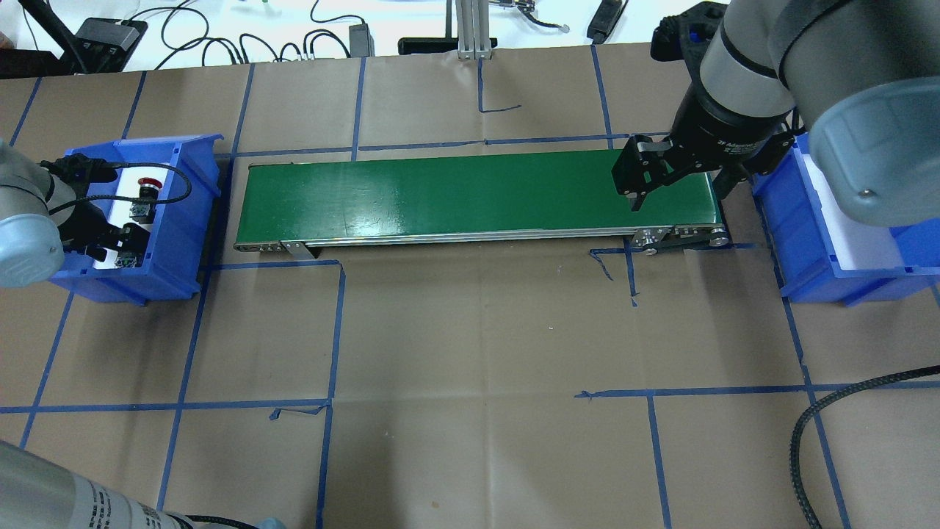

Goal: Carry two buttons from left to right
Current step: 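Lower the left gripper and grasp the yellow-capped button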

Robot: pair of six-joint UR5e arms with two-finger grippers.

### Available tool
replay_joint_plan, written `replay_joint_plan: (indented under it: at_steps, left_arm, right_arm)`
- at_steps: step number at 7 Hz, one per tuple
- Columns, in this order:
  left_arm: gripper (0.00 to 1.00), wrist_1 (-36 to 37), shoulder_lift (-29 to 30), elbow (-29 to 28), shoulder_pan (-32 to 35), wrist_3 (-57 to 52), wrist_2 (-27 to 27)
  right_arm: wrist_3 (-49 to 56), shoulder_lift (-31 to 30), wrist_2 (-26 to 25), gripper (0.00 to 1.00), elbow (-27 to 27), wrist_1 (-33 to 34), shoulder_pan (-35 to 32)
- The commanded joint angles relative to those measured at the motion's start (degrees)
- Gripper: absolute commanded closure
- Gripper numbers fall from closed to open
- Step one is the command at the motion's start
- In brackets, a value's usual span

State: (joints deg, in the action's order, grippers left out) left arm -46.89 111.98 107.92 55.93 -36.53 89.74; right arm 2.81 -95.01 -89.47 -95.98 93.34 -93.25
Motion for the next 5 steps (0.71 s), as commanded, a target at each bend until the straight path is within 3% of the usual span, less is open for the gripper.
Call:
replay_joint_plan:
  at_steps: [1, 2, 3, 5]
  left_arm:
    - [0.15, 0.31, 0.34, 0.19, -0.03, 0.49, 0.34]
    - [0.45, 0.31, 0.25, 0.02, -0.03, 0.75, 0.43]
    - [0.69, 0.31, 0.25, -0.77, -0.03, 1.45, 0.26]
    - [0.94, 0.22, -0.45, -1.04, -0.03, 1.72, -0.18]
  right_arm:
    - [0.00, 0.00, 0.00, 0.00, 0.00, 0.00, 0.00]
    - [0.00, 0.00, 0.00, 0.00, 0.00, 0.00, 0.00]
    - [0.00, 0.00, 0.00, 0.00, 0.00, 0.00, 0.00]
    - [0.00, 0.00, 0.00, 0.00, 0.00, 0.00, 0.00]
